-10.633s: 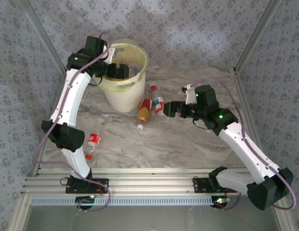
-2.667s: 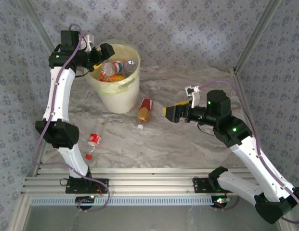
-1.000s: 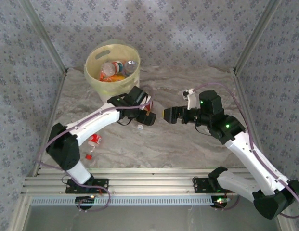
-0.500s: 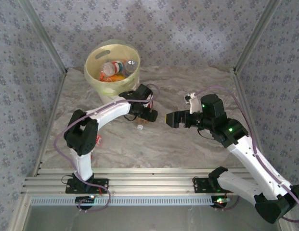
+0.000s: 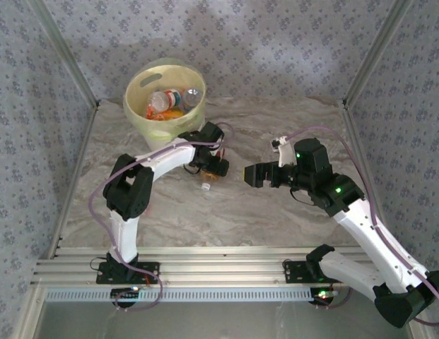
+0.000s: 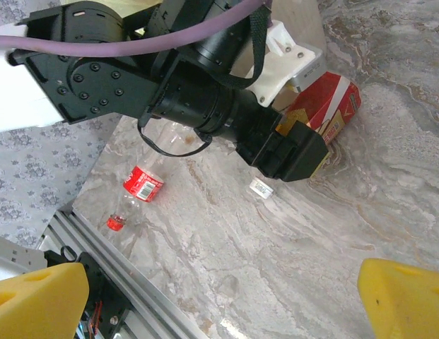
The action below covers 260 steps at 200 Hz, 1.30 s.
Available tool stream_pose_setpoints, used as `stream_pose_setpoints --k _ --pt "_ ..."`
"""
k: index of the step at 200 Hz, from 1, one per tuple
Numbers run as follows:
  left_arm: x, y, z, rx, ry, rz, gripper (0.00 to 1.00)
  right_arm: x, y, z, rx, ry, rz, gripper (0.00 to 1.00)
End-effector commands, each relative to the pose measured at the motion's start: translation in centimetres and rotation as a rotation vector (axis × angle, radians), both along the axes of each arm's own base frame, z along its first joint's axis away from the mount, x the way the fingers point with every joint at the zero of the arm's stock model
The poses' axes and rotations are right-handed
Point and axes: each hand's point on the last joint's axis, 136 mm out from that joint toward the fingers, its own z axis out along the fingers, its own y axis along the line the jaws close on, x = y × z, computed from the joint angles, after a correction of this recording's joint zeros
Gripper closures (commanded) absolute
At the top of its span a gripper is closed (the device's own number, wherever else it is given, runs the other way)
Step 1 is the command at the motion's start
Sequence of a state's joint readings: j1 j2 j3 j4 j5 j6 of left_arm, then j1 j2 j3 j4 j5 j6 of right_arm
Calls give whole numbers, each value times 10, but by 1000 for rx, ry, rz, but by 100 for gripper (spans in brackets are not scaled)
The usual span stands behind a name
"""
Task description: Put the plastic bottles in the bin
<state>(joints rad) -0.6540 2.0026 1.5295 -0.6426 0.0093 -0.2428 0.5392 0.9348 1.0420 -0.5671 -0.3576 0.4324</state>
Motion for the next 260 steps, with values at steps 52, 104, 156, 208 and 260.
stream_pose_setpoints --k 52,104,156,208,260 --pt "4 -2 -8 12 24 -19 19 -2 -2 -10 -31 13 -2 0" --pt "4 -5 -3 -3 22 -27 29 -3 -3 -9 -30 18 -2 0" --pt "-4 -22 29 -56 -9 -80 31 -2 -3 -5 -25 10 -6 0" --pt "-17 -50 97 -200 -74 -174 32 -2 -7 5 -13 -24 -20 0" --pt "-25 -62 172 -298 -161 -218 34 -7 -11 41 58 -122 -29 0"
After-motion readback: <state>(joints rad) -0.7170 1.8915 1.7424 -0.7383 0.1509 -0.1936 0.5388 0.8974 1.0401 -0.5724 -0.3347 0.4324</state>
